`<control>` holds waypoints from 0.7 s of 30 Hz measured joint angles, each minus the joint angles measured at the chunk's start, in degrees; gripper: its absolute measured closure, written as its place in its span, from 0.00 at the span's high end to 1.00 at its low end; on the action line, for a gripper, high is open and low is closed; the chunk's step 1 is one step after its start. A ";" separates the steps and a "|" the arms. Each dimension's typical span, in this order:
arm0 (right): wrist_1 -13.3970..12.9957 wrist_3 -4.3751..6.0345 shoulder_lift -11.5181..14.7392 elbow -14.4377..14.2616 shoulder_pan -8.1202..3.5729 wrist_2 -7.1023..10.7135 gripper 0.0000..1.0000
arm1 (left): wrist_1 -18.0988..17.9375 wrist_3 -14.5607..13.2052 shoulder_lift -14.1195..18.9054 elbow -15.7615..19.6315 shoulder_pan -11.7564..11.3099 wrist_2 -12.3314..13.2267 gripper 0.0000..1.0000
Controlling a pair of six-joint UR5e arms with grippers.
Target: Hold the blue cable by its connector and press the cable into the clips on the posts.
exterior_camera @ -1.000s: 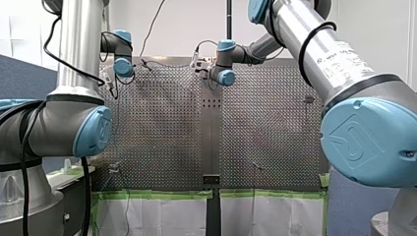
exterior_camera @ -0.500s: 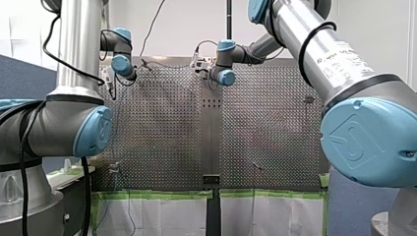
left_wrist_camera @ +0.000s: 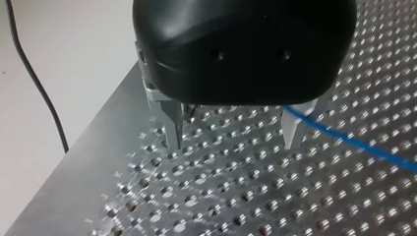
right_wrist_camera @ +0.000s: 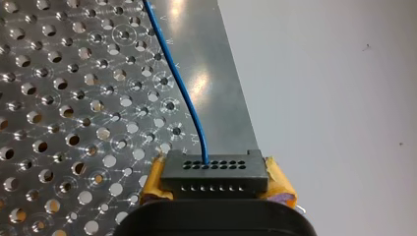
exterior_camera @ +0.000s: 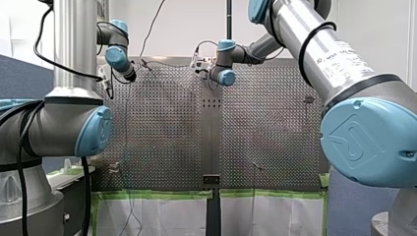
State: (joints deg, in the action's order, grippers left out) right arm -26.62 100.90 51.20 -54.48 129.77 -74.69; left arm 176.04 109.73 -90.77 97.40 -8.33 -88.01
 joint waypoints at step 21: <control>0.18 -0.07 -0.07 0.02 -0.11 0.00 0.00 | 6.78 -0.74 10.04 4.52 1.11 4.17 1.00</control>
State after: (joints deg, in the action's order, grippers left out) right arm -26.44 100.83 51.13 -54.47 129.66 -74.69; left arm 182.82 108.98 -80.73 101.92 -7.22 -83.84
